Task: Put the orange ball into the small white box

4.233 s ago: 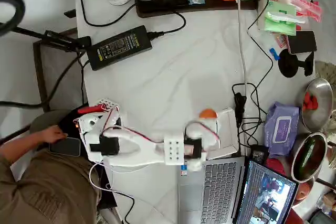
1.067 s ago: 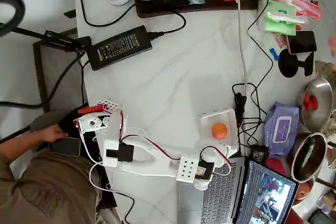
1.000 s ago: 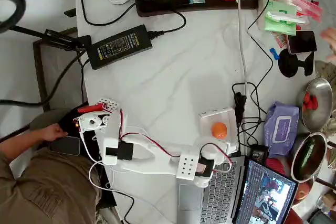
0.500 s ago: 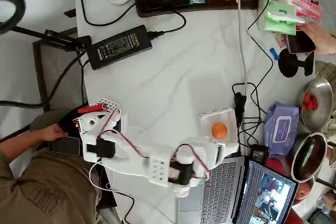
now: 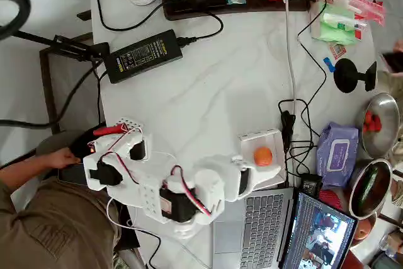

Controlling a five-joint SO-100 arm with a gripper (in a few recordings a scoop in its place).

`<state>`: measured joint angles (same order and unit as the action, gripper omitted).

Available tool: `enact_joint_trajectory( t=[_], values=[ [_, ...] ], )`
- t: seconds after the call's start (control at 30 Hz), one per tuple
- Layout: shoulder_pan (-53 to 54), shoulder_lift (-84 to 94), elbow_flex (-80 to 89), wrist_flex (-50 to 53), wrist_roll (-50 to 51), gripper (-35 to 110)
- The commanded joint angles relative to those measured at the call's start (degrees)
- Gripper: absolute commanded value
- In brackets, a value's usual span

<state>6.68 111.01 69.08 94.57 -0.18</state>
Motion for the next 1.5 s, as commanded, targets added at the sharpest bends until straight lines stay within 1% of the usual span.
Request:
enact_joint_trajectory(
  t=[0.0,0.1,0.27,0.6,0.73,0.9,1.13,1.27,1.37,1.47],
  values=[
    [0.88,4.22,0.35,1.67,1.23,34],
    [0.88,7.73,4.57,1.85,1.14,34],
    [0.88,16.79,17.75,0.62,0.53,34],
    [0.88,33.05,45.26,-10.46,0.00,34],
    [0.88,34.10,49.66,-10.99,0.00,34],
    [0.70,34.19,50.45,-10.99,0.00,35],
    [-12.39,34.19,50.54,-10.81,0.00,35],
    [-12.57,34.19,50.89,-10.90,0.00,35],
    [-12.57,34.19,55.37,-11.25,-0.18,35],
    [-12.57,34.28,61.00,-16.00,-0.18,35]
  ],
)
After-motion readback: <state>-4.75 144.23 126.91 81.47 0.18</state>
